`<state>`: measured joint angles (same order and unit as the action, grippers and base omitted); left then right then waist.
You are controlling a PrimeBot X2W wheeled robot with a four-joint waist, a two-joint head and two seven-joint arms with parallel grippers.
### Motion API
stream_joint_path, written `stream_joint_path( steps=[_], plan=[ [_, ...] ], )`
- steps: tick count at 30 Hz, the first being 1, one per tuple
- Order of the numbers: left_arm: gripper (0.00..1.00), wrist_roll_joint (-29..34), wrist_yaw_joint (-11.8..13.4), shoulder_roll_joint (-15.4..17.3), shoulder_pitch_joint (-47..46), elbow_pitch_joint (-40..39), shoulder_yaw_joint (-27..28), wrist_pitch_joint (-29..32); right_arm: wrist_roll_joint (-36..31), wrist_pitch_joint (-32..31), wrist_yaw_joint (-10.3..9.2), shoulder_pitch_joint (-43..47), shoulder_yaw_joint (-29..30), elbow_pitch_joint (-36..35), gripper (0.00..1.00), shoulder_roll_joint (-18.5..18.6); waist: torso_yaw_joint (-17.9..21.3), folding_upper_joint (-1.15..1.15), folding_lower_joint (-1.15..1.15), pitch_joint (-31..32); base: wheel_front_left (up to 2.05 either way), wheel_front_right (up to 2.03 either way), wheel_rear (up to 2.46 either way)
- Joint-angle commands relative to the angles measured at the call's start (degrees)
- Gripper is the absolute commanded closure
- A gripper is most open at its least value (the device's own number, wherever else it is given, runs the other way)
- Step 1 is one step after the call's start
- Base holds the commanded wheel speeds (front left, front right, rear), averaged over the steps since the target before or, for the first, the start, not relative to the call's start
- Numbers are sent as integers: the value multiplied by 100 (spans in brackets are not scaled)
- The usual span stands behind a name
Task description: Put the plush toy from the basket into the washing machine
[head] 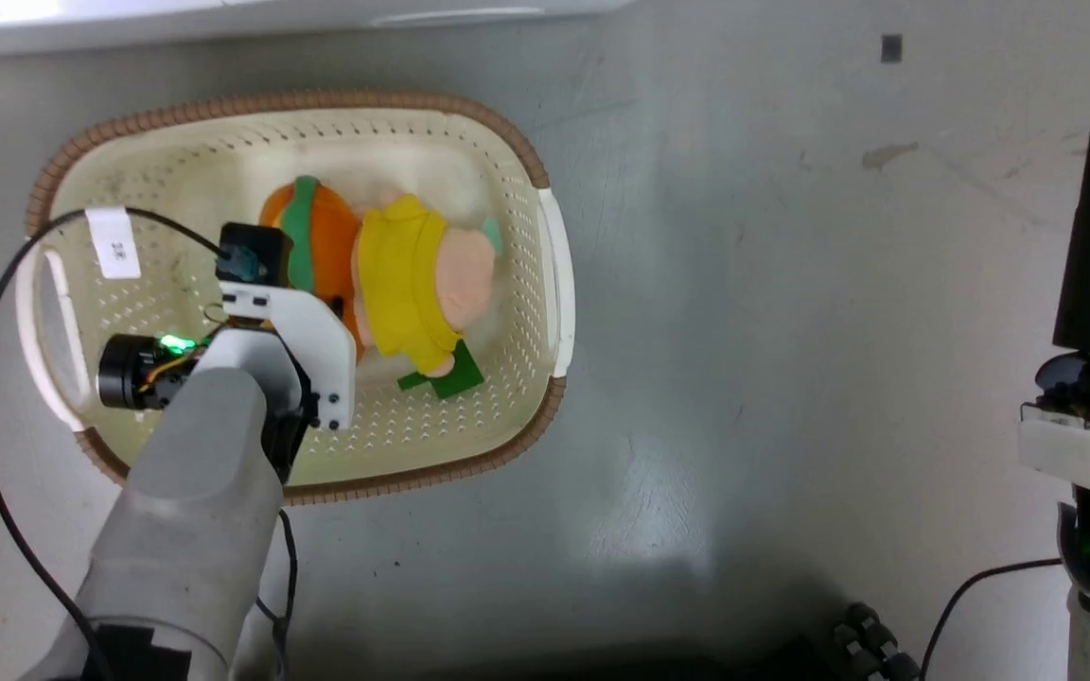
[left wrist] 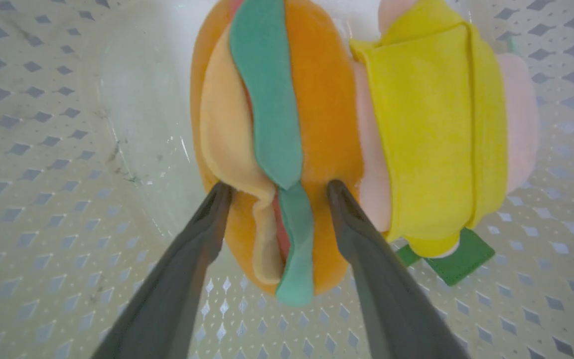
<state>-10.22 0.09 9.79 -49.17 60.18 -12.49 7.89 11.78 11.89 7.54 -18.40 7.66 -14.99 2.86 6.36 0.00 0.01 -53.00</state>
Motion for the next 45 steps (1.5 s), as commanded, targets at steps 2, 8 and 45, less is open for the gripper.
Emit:
stream_joint_path(
  steps=[2,8,45],
  plan=[
    [0,-46,54,47,-237,222,-74,-49,64,77,-5,-160,33,-91,0,1,14,0,-1,-151,0,0,0],
    [0,-91,91,78,-532,573,-227,-141,86,148,-5,-260,60,-188,0,1,33,0,-1,-394,0,0,0],
    [100,-530,-257,-276,52,1378,-704,-1701,-206,311,-5,276,76,678,0,1,-371,0,-1,1676,0,0,0]
  ],
)
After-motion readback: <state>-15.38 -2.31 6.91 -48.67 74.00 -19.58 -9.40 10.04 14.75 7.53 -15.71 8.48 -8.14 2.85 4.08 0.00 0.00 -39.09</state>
